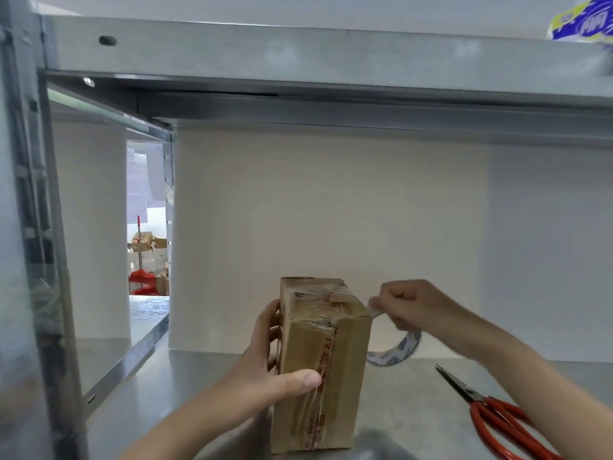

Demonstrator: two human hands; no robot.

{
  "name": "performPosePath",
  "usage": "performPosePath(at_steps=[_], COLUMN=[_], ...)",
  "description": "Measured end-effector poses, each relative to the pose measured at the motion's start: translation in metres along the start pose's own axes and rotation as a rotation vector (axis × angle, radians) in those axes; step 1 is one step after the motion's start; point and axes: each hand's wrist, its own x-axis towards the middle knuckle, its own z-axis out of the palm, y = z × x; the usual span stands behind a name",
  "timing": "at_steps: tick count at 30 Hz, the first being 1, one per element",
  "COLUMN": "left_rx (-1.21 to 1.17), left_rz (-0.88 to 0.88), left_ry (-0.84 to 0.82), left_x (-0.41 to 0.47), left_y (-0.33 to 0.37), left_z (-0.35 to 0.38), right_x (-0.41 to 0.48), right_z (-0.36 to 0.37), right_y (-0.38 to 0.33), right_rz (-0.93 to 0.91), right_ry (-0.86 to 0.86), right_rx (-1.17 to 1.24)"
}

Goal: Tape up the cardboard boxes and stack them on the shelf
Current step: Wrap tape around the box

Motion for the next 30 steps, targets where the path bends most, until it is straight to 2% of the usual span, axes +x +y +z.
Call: performPosePath(at_steps=[2, 5, 6, 7, 10, 12, 15, 19, 22, 26, 30], left_rx=[0.181, 0.406, 0.451, 0.530, 0.914, 0.993, 0.832, 0.209, -0.118, -0.329, -0.233], left_rz=[-0.038, -0.024, -0.007, -0.015, -0.154, -0.175, -0.123, 0.027, 0.031, -0.107, -0.125], left_ry=[-0.045, 0.095, 0.095, 0.034, -0.305, -0.379, -0.304, 0.020, 0.162, 0.093, 0.077], left_x=[0.000, 0.005, 0.010, 0.017, 0.053, 0.067, 0.069, 0.045, 0.023, 0.003, -0.004], left_y=[0.016, 0.065, 0.083, 0.100, 0.127, 0.127, 0.116, 0.081, 0.040, 0.000, -0.010], left_z=[-0.012, -0.028, -0.028, -0.025, -0.009, -0.001, -0.007, -0.016, 0.000, 0.009, 0.001], right_x=[0.002, 0.005, 0.005, 0.005, 0.007, 0.006, 0.001, 0.007, 0.018, 0.024, 0.023], right_z=[0.012, 0.012, 0.013, 0.013, 0.012, 0.007, 0.000, -0.008, 0.006, 0.037, 0.035], right_y=[0.001, -0.004, -0.005, -0.005, -0.007, -0.006, -0.002, -0.002, -0.007, -0.005, -0.017], right_rz=[-0.010, -0.023, -0.024, -0.022, -0.018, -0.033, -0.079, -0.109, -0.116, -0.078, -0.120], right_ry=[0.002, 0.007, -0.002, -0.009, -0.039, -0.069, -0.050, 0.108, 0.107, -0.077, -0.090], right_rx=[0.008, 0.014, 0.015, 0.018, 0.029, 0.047, 0.114, 0.454, 0.501, 0.412, 0.272])
